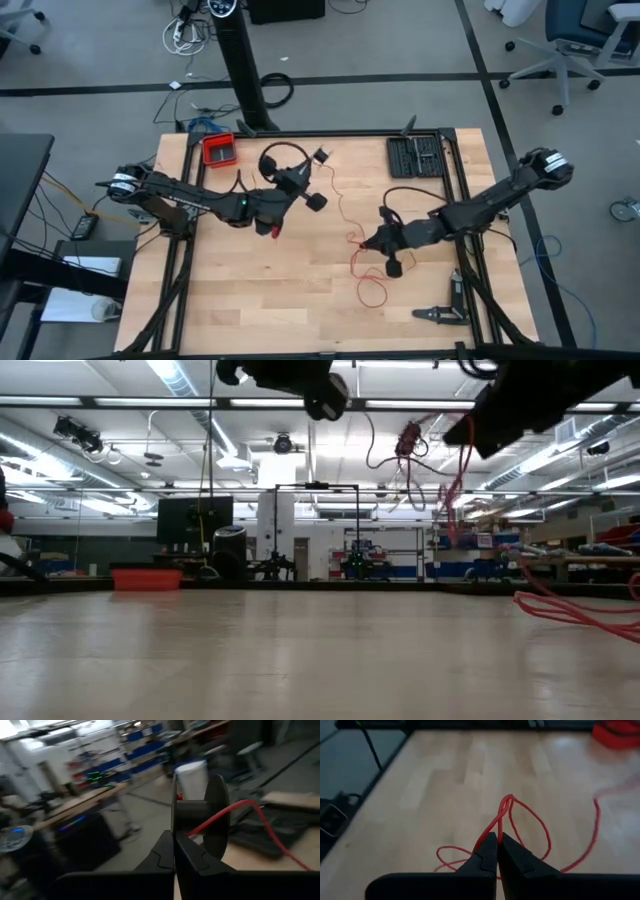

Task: Coil cords
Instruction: Uncoil the red wire from the spool

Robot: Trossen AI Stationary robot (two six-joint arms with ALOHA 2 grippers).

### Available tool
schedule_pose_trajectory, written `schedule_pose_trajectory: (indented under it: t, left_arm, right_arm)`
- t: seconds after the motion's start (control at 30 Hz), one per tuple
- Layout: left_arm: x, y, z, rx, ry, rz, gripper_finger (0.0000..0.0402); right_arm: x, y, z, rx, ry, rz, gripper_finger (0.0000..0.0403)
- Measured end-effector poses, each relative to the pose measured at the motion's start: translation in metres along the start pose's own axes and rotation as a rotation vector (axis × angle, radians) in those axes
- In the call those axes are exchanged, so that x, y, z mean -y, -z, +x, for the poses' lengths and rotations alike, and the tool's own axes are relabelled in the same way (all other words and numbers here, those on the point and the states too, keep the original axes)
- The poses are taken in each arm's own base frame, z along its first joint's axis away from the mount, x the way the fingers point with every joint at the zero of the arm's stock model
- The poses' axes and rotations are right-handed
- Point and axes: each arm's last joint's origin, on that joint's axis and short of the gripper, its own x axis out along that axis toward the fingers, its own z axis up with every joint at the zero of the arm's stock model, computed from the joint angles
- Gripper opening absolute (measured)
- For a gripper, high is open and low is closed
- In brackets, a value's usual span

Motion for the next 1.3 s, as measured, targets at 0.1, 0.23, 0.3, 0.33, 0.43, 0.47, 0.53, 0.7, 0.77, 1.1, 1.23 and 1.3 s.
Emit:
schedule_pose_trajectory:
  t: [0.1, 0.23, 0.3, 0.33, 0.43, 0.47, 0.53, 0.7, 0.77, 1.1, 1.23, 1.3]
  left_arm:
    - [0.004, -0.004, -0.004, 0.038, 0.120, -0.035, 0.0003]
    - [0.009, -0.010, -0.010, 0.096, 0.266, -0.083, 0.0003]
    - [0.011, -0.013, -0.013, 0.121, 0.318, -0.103, 0.0003]
    - [0.012, -0.014, -0.015, 0.135, 0.347, -0.112, 0.0003]
    - [0.016, -0.017, -0.020, 0.179, 0.448, -0.112, 0.0003]
    - [0.017, -0.018, -0.023, 0.191, 0.478, -0.109, 0.0003]
    - [0.019, -0.020, -0.026, 0.215, 0.534, -0.109, 0.0003]
    - [0.024, -0.018, -0.032, 0.249, 0.629, -0.002, 0.0003]
    - [0.025, -0.014, -0.034, 0.240, 0.631, 0.080, 0.0003]
    - [0.022, 0.020, -0.029, 0.016, 0.454, 0.563, 0.0003]
    - [0.016, 0.033, -0.023, -0.080, 0.383, 0.695, 0.0003]
    - [0.013, 0.036, -0.020, -0.106, 0.361, 0.722, 0.0003]
  right_arm:
    - [0.008, 0.006, 0.010, -0.053, 0.040, 0.034, 0.0004]
    - [0.018, 0.016, 0.018, -0.141, 0.100, 0.086, 0.0004]
    - [0.023, 0.022, 0.020, -0.194, 0.131, 0.114, 0.0004]
    - [0.026, 0.024, 0.021, -0.215, 0.147, 0.130, 0.0004]
    - [0.033, 0.032, 0.020, -0.290, 0.195, 0.172, 0.0004]
    - [0.036, 0.033, 0.020, -0.309, 0.213, 0.191, 0.0004]
    - [0.041, 0.037, 0.016, -0.351, 0.268, 0.224, 0.0004]
    - [0.052, 0.047, 0.001, -0.425, 0.482, 0.295, 0.0005]
    - [0.056, 0.050, -0.009, -0.445, 0.585, 0.322, 0.0005]
    - [0.059, 0.050, -0.054, -0.342, 0.815, 0.404, 0.0005]
    - [0.057, 0.046, -0.066, -0.262, 0.819, 0.410, 0.0005]
    - [0.055, 0.044, -0.070, -0.222, 0.811, 0.409, 0.0005]
